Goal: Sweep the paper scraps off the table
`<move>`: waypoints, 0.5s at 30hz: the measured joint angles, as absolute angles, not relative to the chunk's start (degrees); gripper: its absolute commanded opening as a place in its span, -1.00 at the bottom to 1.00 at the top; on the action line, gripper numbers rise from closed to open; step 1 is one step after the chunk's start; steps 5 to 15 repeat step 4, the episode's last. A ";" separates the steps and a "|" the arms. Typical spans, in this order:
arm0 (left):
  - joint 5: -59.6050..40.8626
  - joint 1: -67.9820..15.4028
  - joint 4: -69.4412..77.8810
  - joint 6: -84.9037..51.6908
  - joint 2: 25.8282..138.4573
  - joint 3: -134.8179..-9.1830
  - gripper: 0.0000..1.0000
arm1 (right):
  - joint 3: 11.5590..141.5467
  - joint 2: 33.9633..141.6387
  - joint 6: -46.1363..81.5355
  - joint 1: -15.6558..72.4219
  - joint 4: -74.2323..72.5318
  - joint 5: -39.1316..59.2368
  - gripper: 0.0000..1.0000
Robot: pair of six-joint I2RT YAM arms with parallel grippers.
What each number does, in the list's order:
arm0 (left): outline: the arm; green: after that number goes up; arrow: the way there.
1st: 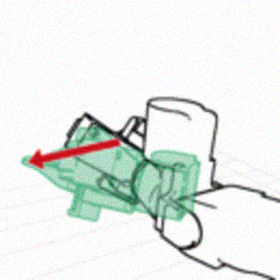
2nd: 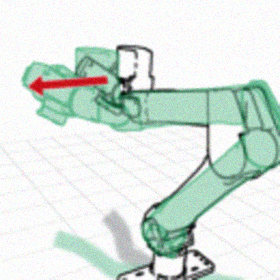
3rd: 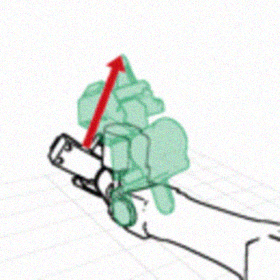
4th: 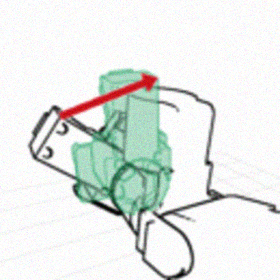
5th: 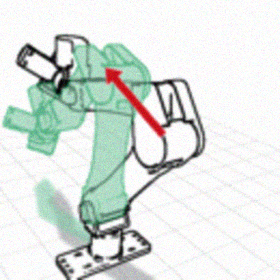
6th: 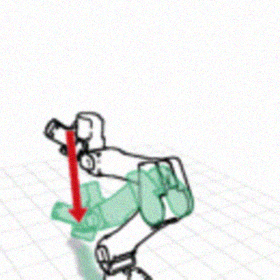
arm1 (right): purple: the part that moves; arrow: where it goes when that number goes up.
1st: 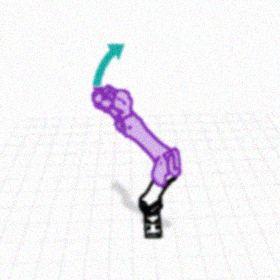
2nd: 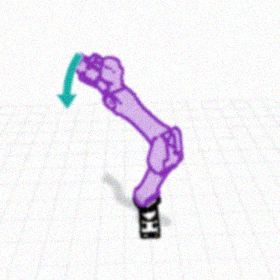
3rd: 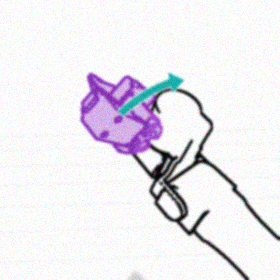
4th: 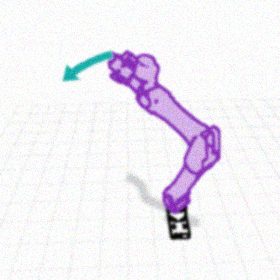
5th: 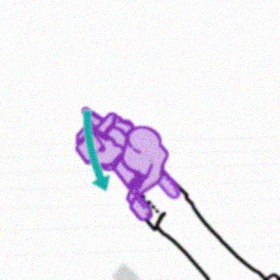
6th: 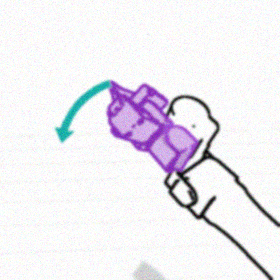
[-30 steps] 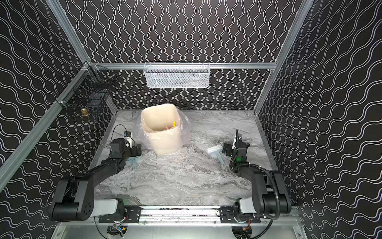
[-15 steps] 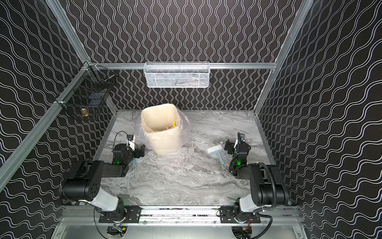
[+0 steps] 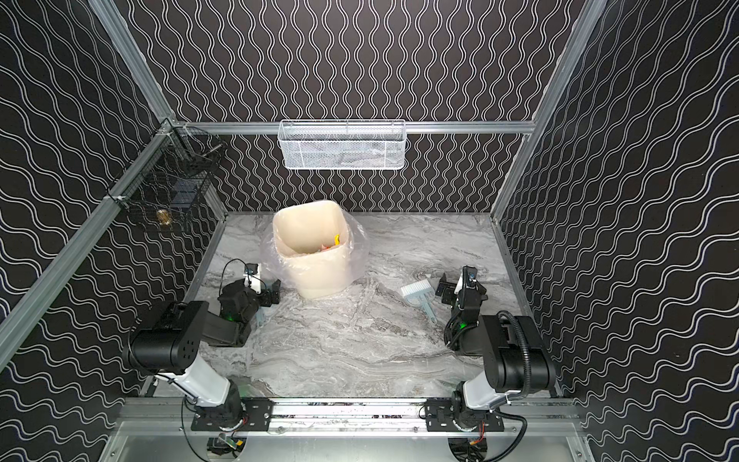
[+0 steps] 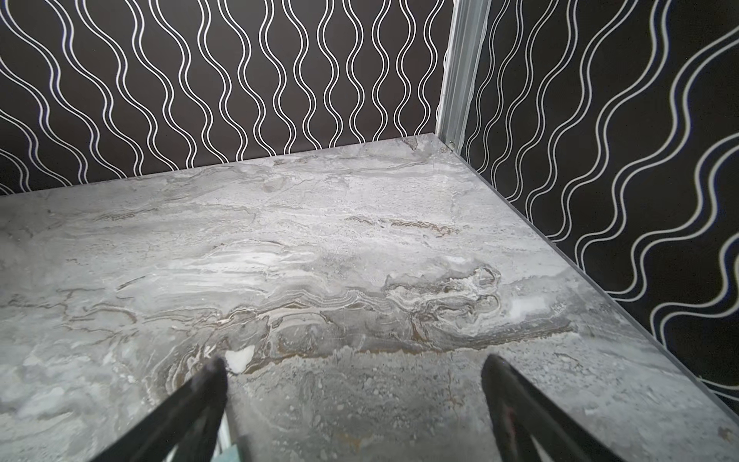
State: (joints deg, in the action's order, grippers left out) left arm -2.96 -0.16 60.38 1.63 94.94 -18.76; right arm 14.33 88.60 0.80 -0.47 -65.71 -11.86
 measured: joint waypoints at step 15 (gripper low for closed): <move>-2.96 -0.16 60.82 1.65 94.94 -18.76 0.97 | 14.33 88.64 0.80 -0.47 -66.24 -11.57 1.00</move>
